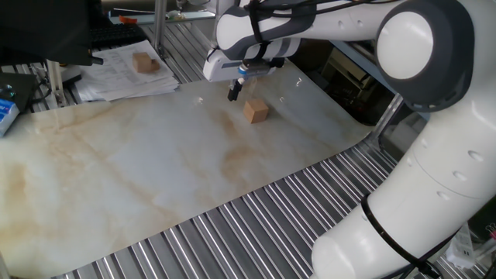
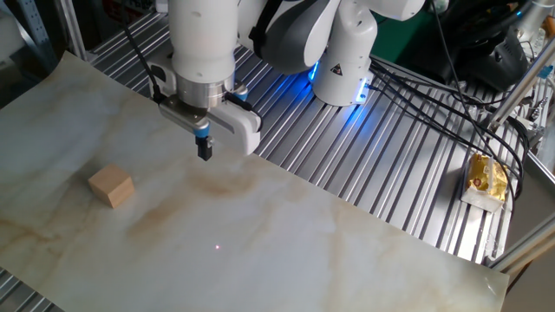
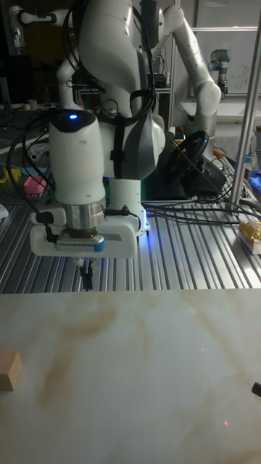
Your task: Pick up the small block on the left and move it to the right
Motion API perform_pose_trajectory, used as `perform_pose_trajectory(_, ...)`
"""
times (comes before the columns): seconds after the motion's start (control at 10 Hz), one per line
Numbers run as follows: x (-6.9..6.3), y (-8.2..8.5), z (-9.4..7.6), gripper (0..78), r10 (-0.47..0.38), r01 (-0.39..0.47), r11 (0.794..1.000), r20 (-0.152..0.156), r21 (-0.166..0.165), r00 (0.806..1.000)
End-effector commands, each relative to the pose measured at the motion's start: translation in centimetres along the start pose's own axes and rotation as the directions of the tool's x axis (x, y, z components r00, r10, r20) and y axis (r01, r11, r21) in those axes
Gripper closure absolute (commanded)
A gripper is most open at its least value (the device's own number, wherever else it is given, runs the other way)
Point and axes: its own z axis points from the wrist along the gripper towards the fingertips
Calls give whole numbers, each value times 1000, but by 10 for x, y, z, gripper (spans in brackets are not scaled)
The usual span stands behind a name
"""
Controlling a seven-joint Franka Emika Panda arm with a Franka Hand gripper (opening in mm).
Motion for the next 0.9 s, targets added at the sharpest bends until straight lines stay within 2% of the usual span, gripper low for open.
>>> perform_pose_trajectory(0.1, -1, 0, -1, 776, 0, 0, 1000, 2, 3, 1000)
perform_pose_trajectory(0.6, -1, 0, -1, 776, 0, 0, 1000, -8, 1, 1000)
perform_pose_trajectory(0.9, -1, 0, -1, 776, 17, -17, 1000, -13, 12, 1000)
